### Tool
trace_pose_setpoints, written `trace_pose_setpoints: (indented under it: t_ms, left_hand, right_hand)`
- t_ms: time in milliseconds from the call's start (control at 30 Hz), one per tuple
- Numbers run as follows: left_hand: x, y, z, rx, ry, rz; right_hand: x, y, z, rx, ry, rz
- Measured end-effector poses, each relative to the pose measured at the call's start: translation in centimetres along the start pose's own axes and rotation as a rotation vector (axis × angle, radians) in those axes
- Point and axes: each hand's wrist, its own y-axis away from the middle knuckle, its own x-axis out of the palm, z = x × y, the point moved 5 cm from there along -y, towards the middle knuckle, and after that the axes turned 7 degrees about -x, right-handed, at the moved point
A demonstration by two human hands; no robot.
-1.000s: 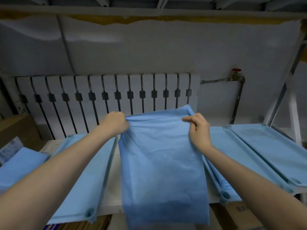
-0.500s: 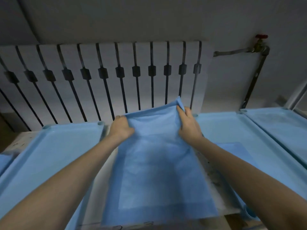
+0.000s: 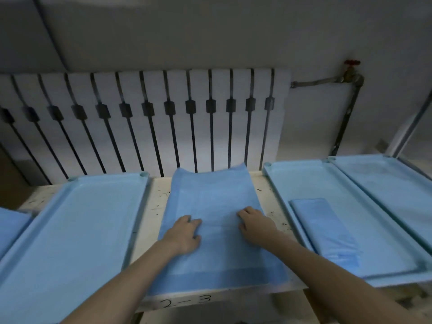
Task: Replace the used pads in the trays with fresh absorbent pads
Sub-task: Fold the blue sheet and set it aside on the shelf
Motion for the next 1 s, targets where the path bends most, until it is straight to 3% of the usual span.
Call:
trace_pose_setpoints:
  t_ms: [133,300,600,733,1000]
  left_hand:
    - [0.0,2.6,1.1,-0.046,-0.021,0.049]
    - [0.4,7.5,1.1,-0.021,-0.080,0.058]
    - [0.7,13.6,1.7,-0.166,-0.329,-0.098]
    - [1.9,13.9,-0.4,0.035,-0.177,-0.112]
    - [2.3,12.3,0.2,-0.007,-0.102,-0.080]
  right_hand:
    - [-0.9,3.0,-0.6,0.028,0.021,0.030]
    - [-1.7,7.5,1.0,-0.095,0.018,0.070]
    - [-1.9,15.1,1.4,-0.036,0.172,0.018]
    - [-2.0,15.0,2.8,-0.116,0.162,-0.005]
    - [-1.8,13.9,1.9,-0.177,0.104,0.050]
